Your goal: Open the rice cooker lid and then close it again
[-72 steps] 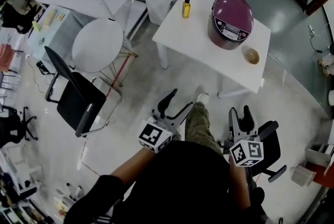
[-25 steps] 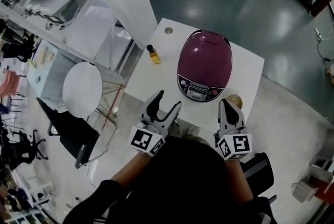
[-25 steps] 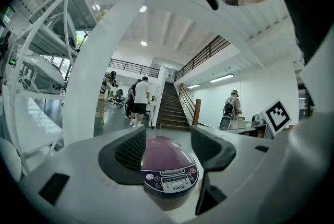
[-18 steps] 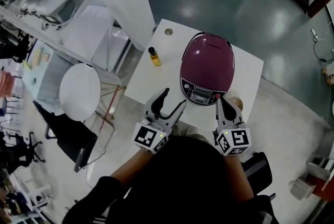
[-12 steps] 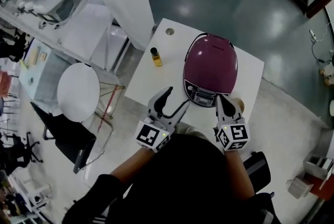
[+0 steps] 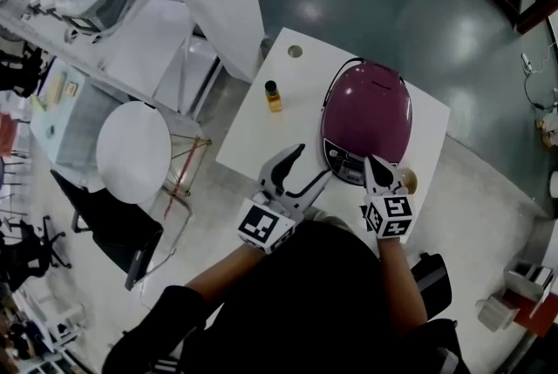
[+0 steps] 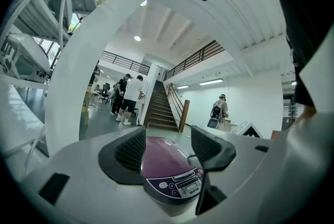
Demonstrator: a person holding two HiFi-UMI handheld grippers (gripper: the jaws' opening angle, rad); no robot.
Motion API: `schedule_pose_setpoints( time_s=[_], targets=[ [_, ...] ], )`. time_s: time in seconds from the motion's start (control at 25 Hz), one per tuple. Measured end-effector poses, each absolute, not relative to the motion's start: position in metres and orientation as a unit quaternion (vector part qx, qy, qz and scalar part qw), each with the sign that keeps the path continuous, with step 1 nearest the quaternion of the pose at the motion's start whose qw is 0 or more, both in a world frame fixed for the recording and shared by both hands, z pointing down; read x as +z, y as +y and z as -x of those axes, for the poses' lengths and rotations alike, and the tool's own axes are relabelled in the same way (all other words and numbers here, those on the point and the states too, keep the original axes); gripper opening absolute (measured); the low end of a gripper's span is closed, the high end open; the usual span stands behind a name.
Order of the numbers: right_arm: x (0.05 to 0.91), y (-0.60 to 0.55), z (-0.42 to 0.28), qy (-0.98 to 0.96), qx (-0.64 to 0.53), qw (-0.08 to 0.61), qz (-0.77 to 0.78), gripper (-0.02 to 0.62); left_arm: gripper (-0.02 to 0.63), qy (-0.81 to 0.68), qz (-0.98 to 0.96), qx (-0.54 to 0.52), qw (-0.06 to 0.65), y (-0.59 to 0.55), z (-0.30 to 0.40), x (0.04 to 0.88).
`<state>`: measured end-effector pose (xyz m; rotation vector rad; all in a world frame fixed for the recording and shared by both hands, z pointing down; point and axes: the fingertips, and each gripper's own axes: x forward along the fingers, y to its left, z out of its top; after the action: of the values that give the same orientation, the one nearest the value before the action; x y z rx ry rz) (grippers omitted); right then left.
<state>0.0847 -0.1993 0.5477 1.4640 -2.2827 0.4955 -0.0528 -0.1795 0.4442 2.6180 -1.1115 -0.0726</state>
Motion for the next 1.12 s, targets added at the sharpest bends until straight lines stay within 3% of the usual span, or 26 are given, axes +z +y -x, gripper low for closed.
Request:
schedule_pose_setpoints(
  time_s=[0.72,1.12],
  targets=[
    [0.598,-0.2,-0.088,-0.755,0.211,0.27,-0.559,0.0,0.25,-0.365,-0.918,-0.026,0.154,-0.208,0.075,0.454],
    [0.6,-0.199,-0.087,-0.75,0.194,0.272,-0.571,-0.001,0.25,-0.368,-0.916,-0.032,0.154,-0.212,0.087,0.455]
  ],
)
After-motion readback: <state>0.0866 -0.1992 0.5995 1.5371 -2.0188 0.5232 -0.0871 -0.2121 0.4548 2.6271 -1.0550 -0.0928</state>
